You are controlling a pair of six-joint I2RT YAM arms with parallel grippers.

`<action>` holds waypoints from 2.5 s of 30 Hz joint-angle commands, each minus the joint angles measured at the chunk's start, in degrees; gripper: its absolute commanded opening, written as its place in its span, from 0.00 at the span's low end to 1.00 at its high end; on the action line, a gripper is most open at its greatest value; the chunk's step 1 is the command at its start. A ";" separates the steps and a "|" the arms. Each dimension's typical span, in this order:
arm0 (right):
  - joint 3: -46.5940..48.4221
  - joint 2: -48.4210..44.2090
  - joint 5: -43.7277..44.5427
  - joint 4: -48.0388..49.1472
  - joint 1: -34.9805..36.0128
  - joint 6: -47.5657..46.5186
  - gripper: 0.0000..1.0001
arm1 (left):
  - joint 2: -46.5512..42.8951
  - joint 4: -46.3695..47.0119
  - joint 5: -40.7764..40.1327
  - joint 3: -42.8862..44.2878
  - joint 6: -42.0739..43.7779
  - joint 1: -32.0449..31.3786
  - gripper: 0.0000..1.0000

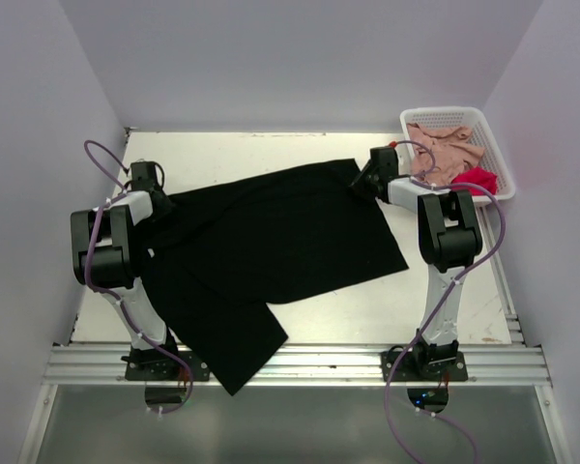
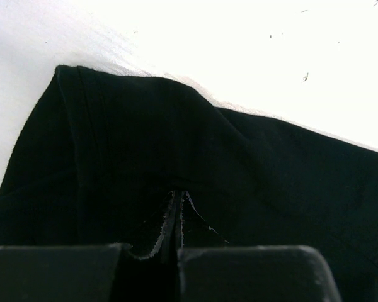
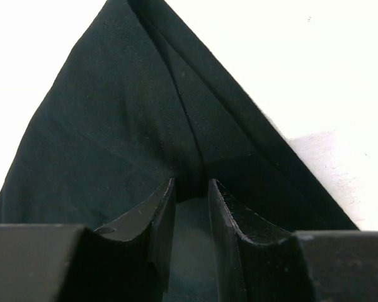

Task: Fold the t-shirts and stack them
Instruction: Fold the flattened tshirt in 1/3 of the way

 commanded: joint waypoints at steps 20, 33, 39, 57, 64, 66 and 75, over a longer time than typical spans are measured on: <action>3.02 -3.06 1.90 0.13 -0.26 -4.01 0.13 | 1.90 -1.22 2.25 -1.49 -0.52 -0.71 0.00; 6.97 -2.54 2.78 -2.33 -0.26 -6.82 0.03 | 1.64 -1.31 2.16 -1.58 -0.52 -1.23 0.00; 11.71 -1.84 6.28 -6.79 -0.18 -11.11 0.00 | 1.72 -1.31 2.08 -1.58 -0.52 -1.15 0.00; 19.02 -0.43 17.02 -15.51 0.97 -22.03 0.33 | 2.17 -1.40 2.16 -1.32 -0.52 -1.23 0.00; 16.56 -2.53 12.29 -12.97 1.32 -21.94 0.44 | 0.94 -1.31 2.34 -1.23 -0.43 -1.32 0.00; 13.76 -4.46 6.69 -9.90 1.32 -21.85 0.45 | -0.20 -0.44 3.21 -1.58 -0.17 -1.32 0.00; 3.29 -13.25 -2.40 -2.68 3.08 -23.69 0.45 | -16.63 10.81 8.05 -5.97 3.25 -4.39 0.48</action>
